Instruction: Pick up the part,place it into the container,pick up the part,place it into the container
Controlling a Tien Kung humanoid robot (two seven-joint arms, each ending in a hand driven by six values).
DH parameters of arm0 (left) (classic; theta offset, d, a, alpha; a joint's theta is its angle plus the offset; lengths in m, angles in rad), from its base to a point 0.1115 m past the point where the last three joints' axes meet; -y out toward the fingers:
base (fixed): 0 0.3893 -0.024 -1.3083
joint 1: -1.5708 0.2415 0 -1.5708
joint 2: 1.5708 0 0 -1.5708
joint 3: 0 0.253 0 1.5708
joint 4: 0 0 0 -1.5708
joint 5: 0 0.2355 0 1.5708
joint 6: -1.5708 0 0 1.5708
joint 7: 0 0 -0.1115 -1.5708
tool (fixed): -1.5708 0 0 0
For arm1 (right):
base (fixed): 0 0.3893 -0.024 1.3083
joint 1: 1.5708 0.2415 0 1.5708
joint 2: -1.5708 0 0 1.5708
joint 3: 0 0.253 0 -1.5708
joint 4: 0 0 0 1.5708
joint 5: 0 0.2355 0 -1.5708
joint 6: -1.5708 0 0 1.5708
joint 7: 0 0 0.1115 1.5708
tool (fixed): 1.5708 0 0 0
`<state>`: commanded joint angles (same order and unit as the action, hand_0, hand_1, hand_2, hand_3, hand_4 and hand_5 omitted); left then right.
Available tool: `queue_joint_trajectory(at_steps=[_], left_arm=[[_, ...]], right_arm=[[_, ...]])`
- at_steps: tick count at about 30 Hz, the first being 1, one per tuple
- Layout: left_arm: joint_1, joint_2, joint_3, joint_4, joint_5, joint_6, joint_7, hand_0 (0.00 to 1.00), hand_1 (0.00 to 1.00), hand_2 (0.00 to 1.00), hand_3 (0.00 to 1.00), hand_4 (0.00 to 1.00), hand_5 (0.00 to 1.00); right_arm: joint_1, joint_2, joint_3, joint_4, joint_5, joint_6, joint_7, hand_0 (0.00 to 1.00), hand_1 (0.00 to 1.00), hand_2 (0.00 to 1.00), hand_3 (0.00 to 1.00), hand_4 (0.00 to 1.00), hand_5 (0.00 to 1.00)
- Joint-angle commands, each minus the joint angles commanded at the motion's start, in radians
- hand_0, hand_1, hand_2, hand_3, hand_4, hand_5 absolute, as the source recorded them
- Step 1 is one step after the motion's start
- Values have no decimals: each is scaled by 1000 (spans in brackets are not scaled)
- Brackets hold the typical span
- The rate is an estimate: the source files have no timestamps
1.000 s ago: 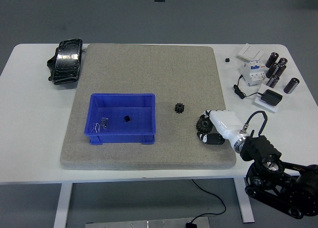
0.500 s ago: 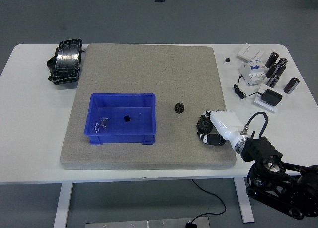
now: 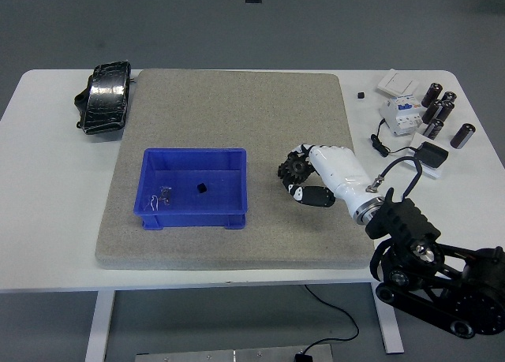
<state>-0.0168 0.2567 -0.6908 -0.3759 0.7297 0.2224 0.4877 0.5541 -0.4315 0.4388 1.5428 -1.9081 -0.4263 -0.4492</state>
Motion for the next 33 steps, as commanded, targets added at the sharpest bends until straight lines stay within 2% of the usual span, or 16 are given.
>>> queue_joint_trajectory(at_steps=[4,5,10,11,16,17,22,23,28,29,33], left_arm=[[1,0,-2,-1,4,-1,3,684,668,597,564,621,397],[1,1,-2,-1,5,-2,3,683,668,597,563,623,400],[-1,6,-9,-2,15,-3,7,683,668,597,563,623,400],[-1,7,-11,-3,17,-3,9,683,667,597,563,624,398],[-3,8,-13,-2,22,-6,10,683,667,597,563,624,398],[-4,8,-14,-2,24,-7,11,683,668,597,559,625,400],[-9,8,-18,-1,31,-10,11,683,668,597,559,625,400],[-9,8,-19,-1,33,-11,12,683,668,596,559,625,401],[-10,9,-21,-1,37,-12,14,683,668,596,559,625,401],[-11,9,-22,-1,38,-13,14,683,668,596,557,624,398],[-12,9,-21,0,38,-14,13,683,668,596,557,624,398]], right_arm=[[57,51,-32,1,20,-16,4,418,483,435,511,373,2],[72,60,-45,0,24,-19,5,414,514,518,561,378,2],[145,96,-129,-12,35,-21,9,414,514,518,561,378,2],[157,104,-142,-16,35,-18,9,369,550,572,638,432,122],[198,138,-190,-45,38,9,2,369,550,572,638,432,122],[203,143,-199,-50,40,10,3,565,706,756,688,474,244],[225,162,-235,-79,50,5,10,565,706,756,688,474,244],[229,166,-240,-85,51,3,10,688,799,838,727,520,255],[239,182,-256,-97,55,5,4,688,799,838,727,520,255],[241,186,-259,-99,57,8,3,729,835,874,789,571,260],[243,193,-267,-106,68,21,-2,729,835,874,789,571,260]])
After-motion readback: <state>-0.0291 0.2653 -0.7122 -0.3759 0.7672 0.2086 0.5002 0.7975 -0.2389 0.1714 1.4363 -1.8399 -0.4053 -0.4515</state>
